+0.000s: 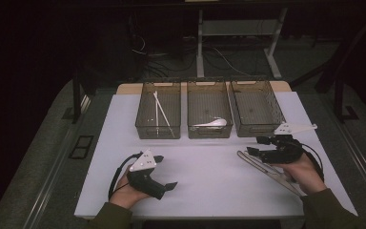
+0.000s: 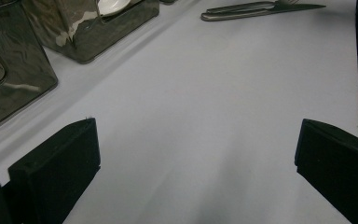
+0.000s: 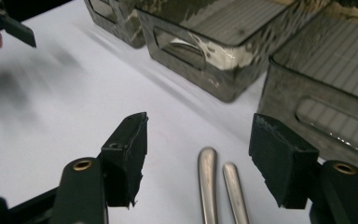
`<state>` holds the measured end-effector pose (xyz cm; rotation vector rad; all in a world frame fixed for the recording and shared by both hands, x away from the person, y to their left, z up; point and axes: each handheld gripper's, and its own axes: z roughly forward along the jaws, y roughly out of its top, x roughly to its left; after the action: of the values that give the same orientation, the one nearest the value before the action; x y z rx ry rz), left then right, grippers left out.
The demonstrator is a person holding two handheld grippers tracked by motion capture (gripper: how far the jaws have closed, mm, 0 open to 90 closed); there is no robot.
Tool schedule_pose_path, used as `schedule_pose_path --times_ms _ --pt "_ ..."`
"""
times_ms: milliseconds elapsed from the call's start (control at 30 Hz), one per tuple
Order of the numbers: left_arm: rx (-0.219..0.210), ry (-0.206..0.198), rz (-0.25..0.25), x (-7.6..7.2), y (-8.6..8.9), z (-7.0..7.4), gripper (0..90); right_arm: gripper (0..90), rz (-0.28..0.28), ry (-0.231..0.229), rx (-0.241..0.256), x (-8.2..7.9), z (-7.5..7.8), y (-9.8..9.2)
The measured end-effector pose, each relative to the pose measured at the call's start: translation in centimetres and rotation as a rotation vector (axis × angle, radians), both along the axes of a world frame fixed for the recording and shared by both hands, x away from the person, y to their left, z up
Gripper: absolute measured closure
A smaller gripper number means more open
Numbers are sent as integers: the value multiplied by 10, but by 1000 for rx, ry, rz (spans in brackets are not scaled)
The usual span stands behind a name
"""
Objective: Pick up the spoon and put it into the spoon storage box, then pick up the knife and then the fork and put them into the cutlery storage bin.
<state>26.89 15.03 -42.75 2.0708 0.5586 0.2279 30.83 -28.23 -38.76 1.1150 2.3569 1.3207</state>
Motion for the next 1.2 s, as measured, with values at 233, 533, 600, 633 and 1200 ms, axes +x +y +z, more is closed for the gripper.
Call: schedule_pose_path --times_ms 233,533,600,633,1200 --pt "-1 3 4 0 0 0 0 376 -5 10 -23 -10 -4 -12" --pt "-1 3 5 -1 0 0 0 381 -21 33 -34 -17 -8 -31" --pt "2 2 3 -1 0 0 0 381 -23 39 -46 -18 -9 -34" --pt "2 2 3 -1 0 0 0 381 -21 43 -52 -18 -9 -36" --pt "7 3 0 -1 -1 0 0 437 -10 159 -245 -9 -16 -46"
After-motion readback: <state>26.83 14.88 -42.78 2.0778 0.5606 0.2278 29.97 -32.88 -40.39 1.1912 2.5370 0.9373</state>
